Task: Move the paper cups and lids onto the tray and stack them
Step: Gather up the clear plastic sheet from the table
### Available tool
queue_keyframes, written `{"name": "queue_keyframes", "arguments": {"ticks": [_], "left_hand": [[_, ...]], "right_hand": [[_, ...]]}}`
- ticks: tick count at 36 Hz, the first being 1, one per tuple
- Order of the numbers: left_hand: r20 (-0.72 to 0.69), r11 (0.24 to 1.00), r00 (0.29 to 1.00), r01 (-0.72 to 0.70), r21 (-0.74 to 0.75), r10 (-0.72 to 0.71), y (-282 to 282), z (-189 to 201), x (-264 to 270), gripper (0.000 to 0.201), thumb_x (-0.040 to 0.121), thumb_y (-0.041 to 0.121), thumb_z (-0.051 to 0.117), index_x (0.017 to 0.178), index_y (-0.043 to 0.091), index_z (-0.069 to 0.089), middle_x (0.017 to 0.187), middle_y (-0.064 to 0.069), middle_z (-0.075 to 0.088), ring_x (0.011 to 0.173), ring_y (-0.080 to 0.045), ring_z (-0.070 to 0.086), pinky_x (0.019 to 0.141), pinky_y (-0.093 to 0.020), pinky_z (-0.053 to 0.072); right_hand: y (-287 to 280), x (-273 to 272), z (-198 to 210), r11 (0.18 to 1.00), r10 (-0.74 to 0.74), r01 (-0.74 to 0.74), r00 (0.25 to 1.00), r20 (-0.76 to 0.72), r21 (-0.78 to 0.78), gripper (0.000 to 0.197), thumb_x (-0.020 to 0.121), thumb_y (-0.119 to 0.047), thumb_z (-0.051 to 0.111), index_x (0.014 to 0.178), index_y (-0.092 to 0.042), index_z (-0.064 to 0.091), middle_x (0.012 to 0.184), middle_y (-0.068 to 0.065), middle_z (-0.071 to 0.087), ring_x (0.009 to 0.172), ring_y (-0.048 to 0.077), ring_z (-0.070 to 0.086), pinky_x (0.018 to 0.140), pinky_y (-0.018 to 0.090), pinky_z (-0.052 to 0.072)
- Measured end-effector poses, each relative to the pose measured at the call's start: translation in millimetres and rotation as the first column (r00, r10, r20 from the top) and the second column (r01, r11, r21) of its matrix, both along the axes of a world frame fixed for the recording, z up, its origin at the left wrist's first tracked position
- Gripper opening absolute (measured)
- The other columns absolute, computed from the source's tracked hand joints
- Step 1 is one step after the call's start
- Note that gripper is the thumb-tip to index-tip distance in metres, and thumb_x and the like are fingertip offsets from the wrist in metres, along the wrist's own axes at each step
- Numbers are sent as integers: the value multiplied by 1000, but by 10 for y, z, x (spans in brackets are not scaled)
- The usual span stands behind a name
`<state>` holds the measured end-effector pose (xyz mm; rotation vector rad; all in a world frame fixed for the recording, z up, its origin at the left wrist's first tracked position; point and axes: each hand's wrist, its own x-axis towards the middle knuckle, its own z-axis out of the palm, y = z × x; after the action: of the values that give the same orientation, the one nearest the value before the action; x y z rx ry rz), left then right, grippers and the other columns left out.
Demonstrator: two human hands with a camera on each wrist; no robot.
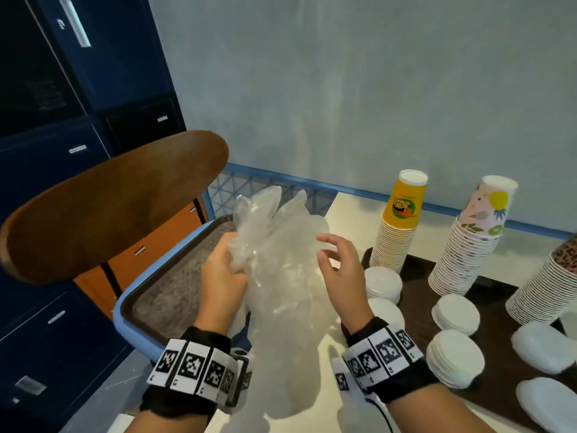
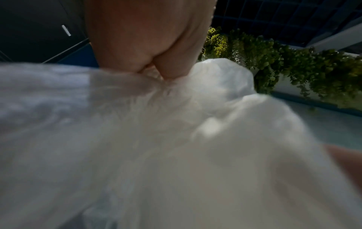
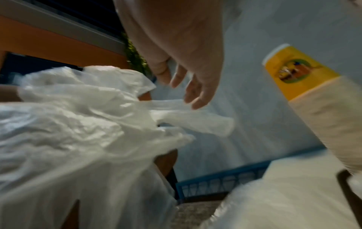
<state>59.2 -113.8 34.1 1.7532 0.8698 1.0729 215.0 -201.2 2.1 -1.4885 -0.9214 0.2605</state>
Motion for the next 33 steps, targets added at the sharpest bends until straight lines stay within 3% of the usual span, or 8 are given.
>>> {"name": "queue_keyframes", "arguments": {"ticks": [2,5,9,13,17,22,28,33], "left_hand": [[18,1000,1000,-16,16,16,112,17,3,53,75,-18,58,87,34,58,84,8,66,71,11,60,61,-1,43],[15,999,1000,-23,33,23,316,3,-9,58,73,-21,56,89,35,58,90,5,66,79,5,61,70,-9,47],[-37,1000,999,-7,30,8,614,-52,-8,58,72,-18,57,102,32,60,99,-1,66,96,-23,63,86,-47,53],[-47,997,997,61,38,-59,828,-86,21,47,75,-16,59,101,23,62,96,0,67,91,-15,64,82,-32,54],[-53,989,989,143,41,-140,1014,-104,32,38,77,-11,62,97,21,62,90,0,66,84,-13,63,72,-19,50],[-87,986,982,167,13,-166,1222,-160,46,40,77,-10,62,100,24,61,93,2,66,87,-13,63,75,-24,51],[-161,991,978,135,20,-130,1398,-185,104,38,79,-4,63,102,26,59,94,5,65,89,-8,62,76,-23,48],[-176,995,980,102,21,-97,1457,-237,189,33,82,-2,62,103,24,59,97,3,65,92,-15,62,82,-36,52]], "right_hand": [[146,108,-158,987,-136,138,990,20,-80,27,91,-6,53,112,-23,54,116,-6,47,102,11,55,80,3,42],[392,224,-482,917,-114,163,982,152,-365,38,86,-5,58,122,-11,49,133,7,43,121,27,47,104,37,39],[682,212,-908,686,9,93,991,136,-722,60,87,-12,59,139,-19,31,157,4,6,132,34,34,105,34,33],[914,197,-1184,590,-44,113,993,107,-800,76,84,-11,63,146,-23,19,158,3,-8,124,31,49,102,35,43],[1077,217,-1307,493,-56,111,994,96,-863,85,82,-11,66,148,-23,13,146,12,21,121,30,51,105,33,41],[1135,350,-1306,406,-68,147,989,130,-902,36,95,-4,35,131,-5,40,132,17,52,120,29,52,99,31,38],[1119,587,-1047,429,-163,204,976,146,-880,29,99,-7,33,119,3,50,126,19,57,117,31,55,97,31,40],[959,732,-811,646,-399,331,915,65,-688,22,96,-7,36,105,0,55,94,19,58,93,36,59,90,46,48]]}}
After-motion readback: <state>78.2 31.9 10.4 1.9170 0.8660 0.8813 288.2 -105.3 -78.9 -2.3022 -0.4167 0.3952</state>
